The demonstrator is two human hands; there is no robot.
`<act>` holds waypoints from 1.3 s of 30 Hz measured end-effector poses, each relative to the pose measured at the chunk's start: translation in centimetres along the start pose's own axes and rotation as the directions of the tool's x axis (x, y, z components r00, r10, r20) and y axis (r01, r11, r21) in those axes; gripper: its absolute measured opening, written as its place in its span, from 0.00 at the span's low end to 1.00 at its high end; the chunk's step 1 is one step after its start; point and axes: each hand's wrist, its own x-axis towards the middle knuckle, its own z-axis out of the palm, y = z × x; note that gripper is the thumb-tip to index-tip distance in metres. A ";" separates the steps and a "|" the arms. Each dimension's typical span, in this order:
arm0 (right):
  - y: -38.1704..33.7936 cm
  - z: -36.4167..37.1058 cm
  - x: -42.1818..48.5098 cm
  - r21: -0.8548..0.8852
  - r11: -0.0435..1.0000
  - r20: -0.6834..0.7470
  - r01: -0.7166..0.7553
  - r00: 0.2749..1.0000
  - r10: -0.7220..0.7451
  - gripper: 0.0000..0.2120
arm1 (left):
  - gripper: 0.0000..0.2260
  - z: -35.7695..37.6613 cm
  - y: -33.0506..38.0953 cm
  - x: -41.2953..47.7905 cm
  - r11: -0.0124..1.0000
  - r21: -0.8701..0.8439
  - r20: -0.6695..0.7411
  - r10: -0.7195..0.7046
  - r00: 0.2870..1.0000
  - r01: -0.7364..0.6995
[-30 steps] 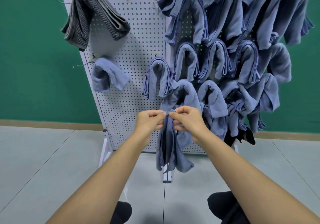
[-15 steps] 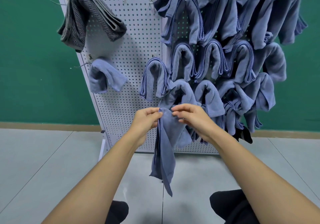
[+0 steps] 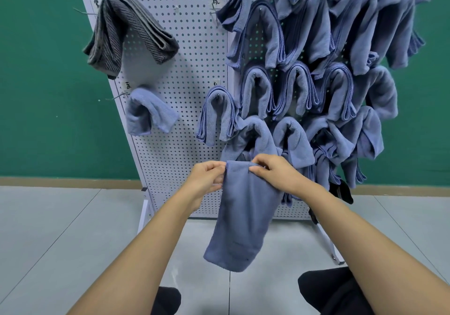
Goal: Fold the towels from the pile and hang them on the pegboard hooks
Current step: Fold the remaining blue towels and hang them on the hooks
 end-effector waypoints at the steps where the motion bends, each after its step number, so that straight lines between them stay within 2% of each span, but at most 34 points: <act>1: 0.0 -0.2 0.2 -0.036 0.999 0.003 -0.025 1.000 0.025 0.08 | 0.06 -0.1 -0.1 0.0 1.000 0.012 -0.004 -0.017 1.000 0.017; 5: -0.5 -1.7 0.9 -0.167 0.981 0.043 -0.096 0.994 0.104 0.10 | 0.04 -0.8 -0.3 -0.5 0.997 0.048 -0.017 -0.061 0.998 0.061; 9: -2.3 -3.0 1.1 -0.122 0.984 0.014 -0.134 0.991 0.136 0.10 | 0.03 -1.0 -1.3 -1.5 0.988 0.078 0.019 -0.134 0.991 0.132; 13: -5.1 -4.6 1.1 -0.044 0.991 -0.069 -0.130 0.990 0.126 0.10 | 0.03 0.0 -3.2 -2.4 0.957 0.050 0.074 -0.290 0.954 0.287; 15: -6.4 -6.1 1.1 0.025 0.993 -0.129 -0.115 0.985 0.117 0.10 | 0.08 0.9 -4.5 -2.9 0.935 0.018 0.093 -0.353 0.931 0.353; 18: -7.9 -9.1 0.6 0.222 0.971 -0.202 -0.086 0.970 0.132 0.12 | 0.24 1.2 -6.0 -3.3 0.883 -0.098 0.123 -0.446 0.886 0.459; 20: -8.4 -11.2 -0.2 0.369 0.927 -0.229 -0.067 0.960 0.161 0.12 | 0.34 1.3 -6.7 -3.6 0.767 -0.273 0.265 -0.521 0.812 0.581; 22: -8.0 -12.8 -0.9 0.491 0.867 -0.236 -0.081 0.946 0.222 0.12 | 0.36 1.6 -7.4 -3.7 0.544 -0.538 0.457 -0.453 0.765 0.644; 24: -6.7 -13.9 -1.6 0.603 0.787 -0.224 -0.132 0.919 0.325 0.12 | 0.33 2.6 -7.2 -3.8 0.343 -0.708 0.536 -0.309 0.786 0.617; 26: -4.6 -14.2 -2.3 0.679 0.700 -0.182 -0.222 0.873 0.453 0.09 | 0.26 3.7 -6.4 -3.1 0.285 -0.784 0.480 -0.285 0.830 0.551; 29: -0.1 -14.0 -3.5 0.731 0.610 -0.124 -0.306 0.819 0.560 0.11 | 0.16 3.9 -5.4 -1.2 0.383 -0.808 0.329 -0.337 0.882 0.447; 31: 2.9 -13.6 -4.4 0.759 0.561 -0.102 -0.330 0.792 0.602 0.13 | 0.08 3.1 -4.6 -0.2 0.506 -0.758 0.242 -0.369 0.897 0.412; 33: 5.3 -13.1 -5.4 0.775 0.521 -0.052 -0.358 0.786 0.616 0.13 | 0.04 1.9 -4.1 0.3 0.643 -0.644 0.178 -0.402 0.898 0.415; 36: 7.6 -12.2 -6.6 0.727 0.540 0.065 -0.424 0.825 0.561 0.11 | 0.06 -0.1 -3.3 0.8 0.852 -0.374 0.092 -0.357 0.929 0.365; 39: 8.3 -11.8 -6.7 0.609 0.632 0.174 -0.480 0.858 0.483 0.07 | 0.06 -2.4 -1.5 1.0 0.957 -0.136 0.009 -0.256 0.967 0.255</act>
